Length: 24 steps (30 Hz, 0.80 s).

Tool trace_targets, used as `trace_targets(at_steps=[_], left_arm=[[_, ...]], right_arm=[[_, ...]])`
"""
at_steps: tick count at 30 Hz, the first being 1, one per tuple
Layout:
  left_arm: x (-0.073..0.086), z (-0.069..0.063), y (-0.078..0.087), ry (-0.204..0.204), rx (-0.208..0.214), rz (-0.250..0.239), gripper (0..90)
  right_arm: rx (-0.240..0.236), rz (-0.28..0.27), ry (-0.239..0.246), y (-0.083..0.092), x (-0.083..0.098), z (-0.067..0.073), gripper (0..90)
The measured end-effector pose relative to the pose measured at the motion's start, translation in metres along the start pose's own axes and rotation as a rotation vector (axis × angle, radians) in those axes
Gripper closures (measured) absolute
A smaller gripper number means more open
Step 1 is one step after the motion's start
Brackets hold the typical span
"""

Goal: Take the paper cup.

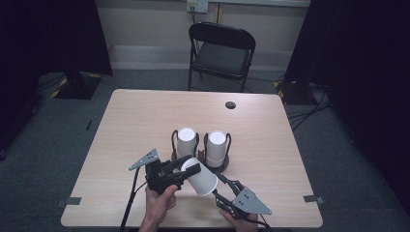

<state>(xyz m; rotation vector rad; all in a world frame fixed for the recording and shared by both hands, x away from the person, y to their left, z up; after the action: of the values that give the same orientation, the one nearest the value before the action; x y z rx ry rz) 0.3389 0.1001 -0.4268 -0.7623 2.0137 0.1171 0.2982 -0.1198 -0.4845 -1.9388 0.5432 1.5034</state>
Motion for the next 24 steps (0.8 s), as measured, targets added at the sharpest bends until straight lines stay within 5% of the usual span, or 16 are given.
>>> trace_targets(at_steps=[9, 18, 24], left_arm=[[0.000, -0.005, 0.001, 0.067, 0.052, -0.007, 36.1], [0.007, 0.002, -0.003, 0.152, 0.058, 0.009, 36.1], [0.009, 0.004, -0.007, 0.154, 0.066, 0.032, 35.6]], right_arm=[[-0.035, -0.073, 0.027, -0.006, -0.008, -0.003, 68.0], [-0.058, -0.106, 0.053, -0.014, -0.011, -0.003, 71.2], [-0.033, -0.104, 0.075, -0.014, -0.010, -0.006, 80.1]])
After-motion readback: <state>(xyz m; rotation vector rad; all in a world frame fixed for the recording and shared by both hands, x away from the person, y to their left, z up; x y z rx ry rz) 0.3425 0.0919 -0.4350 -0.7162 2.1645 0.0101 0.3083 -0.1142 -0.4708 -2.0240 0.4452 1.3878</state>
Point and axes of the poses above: each handheld gripper's, and its own axes: y roughly backward along the jaws, x roughly out of its underside, z roughly to its left, the point moved 3 cm from there along -y, roughly forward along the jaws, and after that the axes turned 14 degrees about -z, right-handed, at the moved point
